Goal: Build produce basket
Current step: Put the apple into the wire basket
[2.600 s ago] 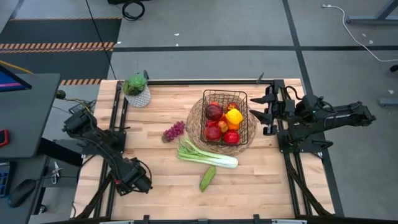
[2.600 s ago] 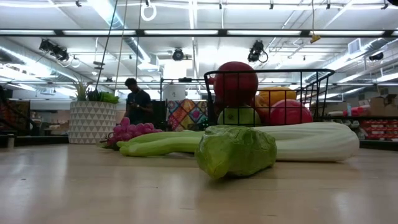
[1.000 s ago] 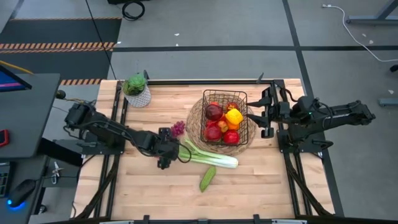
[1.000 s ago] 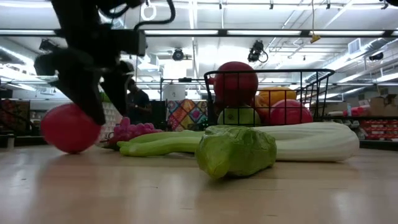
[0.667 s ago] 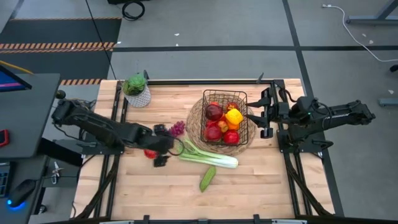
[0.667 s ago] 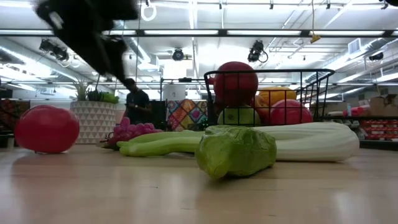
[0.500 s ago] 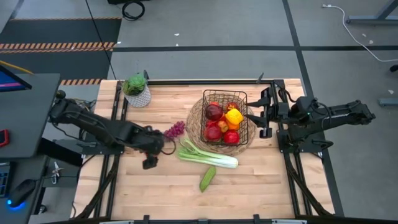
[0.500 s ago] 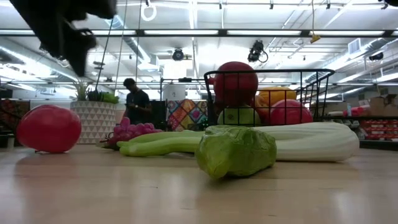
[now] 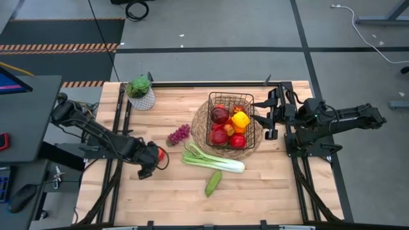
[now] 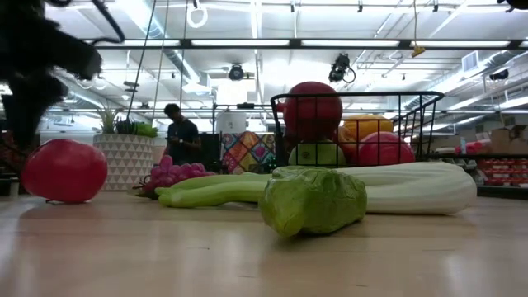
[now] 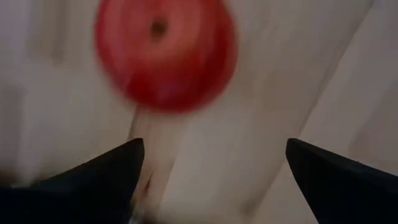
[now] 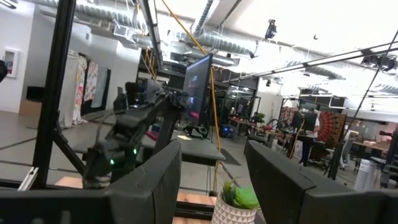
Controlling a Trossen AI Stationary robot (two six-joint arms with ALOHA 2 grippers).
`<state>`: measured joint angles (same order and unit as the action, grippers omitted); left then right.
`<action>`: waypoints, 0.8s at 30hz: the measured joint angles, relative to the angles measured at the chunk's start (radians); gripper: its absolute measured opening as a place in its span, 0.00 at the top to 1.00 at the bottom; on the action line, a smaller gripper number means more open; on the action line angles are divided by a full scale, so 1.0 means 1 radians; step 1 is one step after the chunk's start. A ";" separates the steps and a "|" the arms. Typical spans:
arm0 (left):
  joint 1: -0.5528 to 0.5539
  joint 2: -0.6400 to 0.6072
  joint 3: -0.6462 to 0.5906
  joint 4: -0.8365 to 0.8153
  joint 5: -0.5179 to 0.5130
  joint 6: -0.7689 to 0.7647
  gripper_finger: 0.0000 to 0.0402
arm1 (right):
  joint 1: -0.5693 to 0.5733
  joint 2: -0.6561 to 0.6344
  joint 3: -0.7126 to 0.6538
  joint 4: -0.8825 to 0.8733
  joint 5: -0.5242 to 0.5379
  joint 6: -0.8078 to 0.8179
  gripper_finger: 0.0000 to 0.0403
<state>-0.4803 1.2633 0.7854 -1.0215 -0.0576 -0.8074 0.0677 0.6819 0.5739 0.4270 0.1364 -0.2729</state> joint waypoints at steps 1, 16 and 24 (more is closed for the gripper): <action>0.011 0.001 -0.028 0.063 -0.009 0.010 0.00 | 0.000 0.001 0.000 0.003 0.000 0.000 0.53; 0.191 0.013 -0.100 0.553 -0.340 0.453 0.00 | 0.000 0.001 0.000 0.003 0.000 0.008 0.53; 0.239 0.081 -0.101 0.585 -0.259 0.423 0.00 | 0.000 0.001 0.000 -0.028 0.000 0.008 0.53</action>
<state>-0.2415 1.3438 0.6846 -0.4361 -0.3170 -0.3845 0.0677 0.6827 0.5739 0.3990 0.1360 -0.2648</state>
